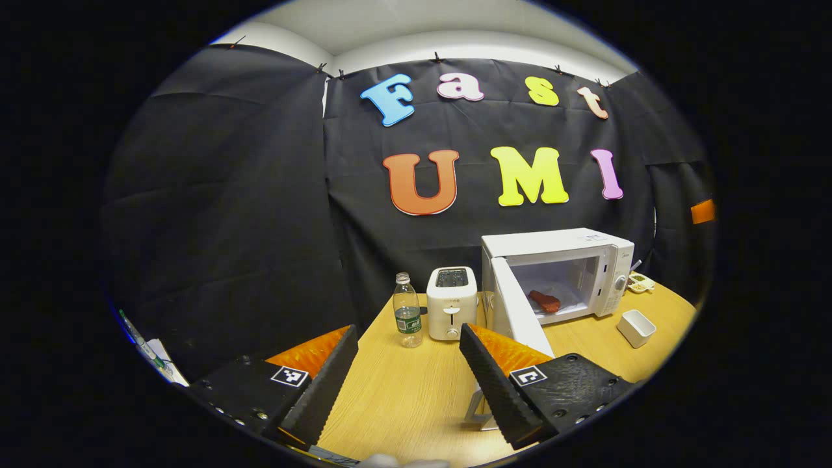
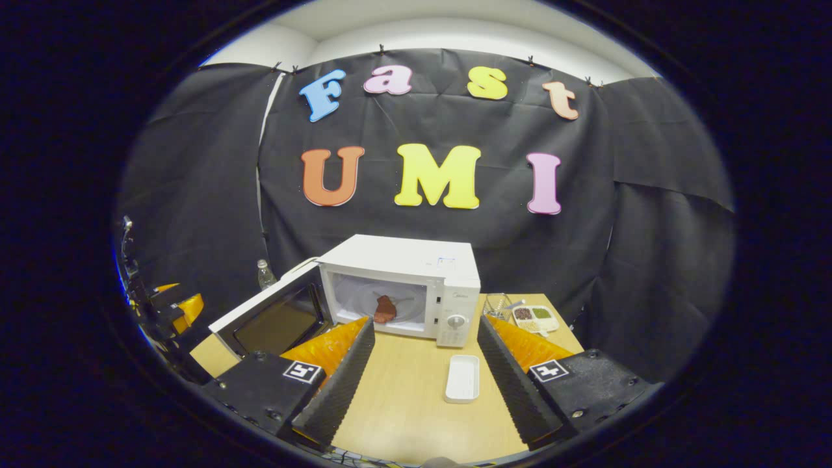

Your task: Open the microwave oven with the left hand, put the food in, and close the microwave oven.

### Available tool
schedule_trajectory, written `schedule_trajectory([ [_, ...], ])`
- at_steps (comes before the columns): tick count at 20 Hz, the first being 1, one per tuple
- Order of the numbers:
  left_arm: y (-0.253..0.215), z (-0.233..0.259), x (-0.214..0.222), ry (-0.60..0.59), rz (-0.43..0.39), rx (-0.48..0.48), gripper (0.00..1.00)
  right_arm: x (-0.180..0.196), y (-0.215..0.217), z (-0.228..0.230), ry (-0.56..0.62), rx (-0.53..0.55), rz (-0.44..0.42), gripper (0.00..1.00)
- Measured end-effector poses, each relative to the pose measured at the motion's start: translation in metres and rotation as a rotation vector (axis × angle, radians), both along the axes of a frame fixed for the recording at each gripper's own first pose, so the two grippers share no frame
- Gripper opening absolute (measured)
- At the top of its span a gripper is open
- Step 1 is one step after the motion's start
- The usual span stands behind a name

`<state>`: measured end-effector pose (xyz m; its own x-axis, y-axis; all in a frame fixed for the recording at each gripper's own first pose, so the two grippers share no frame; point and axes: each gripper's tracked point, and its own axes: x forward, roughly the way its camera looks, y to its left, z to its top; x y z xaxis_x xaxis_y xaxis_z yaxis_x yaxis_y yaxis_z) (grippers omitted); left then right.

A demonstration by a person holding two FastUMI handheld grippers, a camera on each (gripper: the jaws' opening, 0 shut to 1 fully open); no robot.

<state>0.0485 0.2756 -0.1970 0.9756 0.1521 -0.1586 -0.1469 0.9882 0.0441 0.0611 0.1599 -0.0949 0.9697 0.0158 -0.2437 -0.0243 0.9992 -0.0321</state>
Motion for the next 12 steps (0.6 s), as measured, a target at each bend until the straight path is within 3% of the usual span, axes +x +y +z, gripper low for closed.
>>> schedule_trajectory([
  [1, 0.002, -0.003, 0.0, 0.003, 0.0, -0.004, 0.82, -0.004, -0.003, 0.0, -0.001, 0.01, -0.002, 1.0],
  [2, -0.002, -0.006, -0.001, 0.005, -0.016, -0.009, 0.65, -0.007, -0.005, -0.003, 0.008, 0.012, -0.009, 0.92],
  [3, 0.0, -0.006, -0.003, -0.002, -0.012, -0.009, 0.5, -0.009, -0.008, -0.004, 0.015, 0.018, -0.008, 0.91],
  [4, 0.007, -0.008, -0.005, -0.004, 0.005, -0.001, 0.34, -0.011, -0.008, -0.005, 0.022, 0.022, -0.003, 1.0],
  [6, 0.009, -0.021, -0.005, 0.021, -0.006, -0.018, 0.03, -0.015, -0.01, -0.007, 0.037, 0.034, -0.004, 1.0],
  [12, 0.017, -0.053, 0.003, 0.074, -0.012, -0.02, 0.0, -0.019, -0.02, -0.005, 0.056, 0.087, -0.019, 1.0],
])
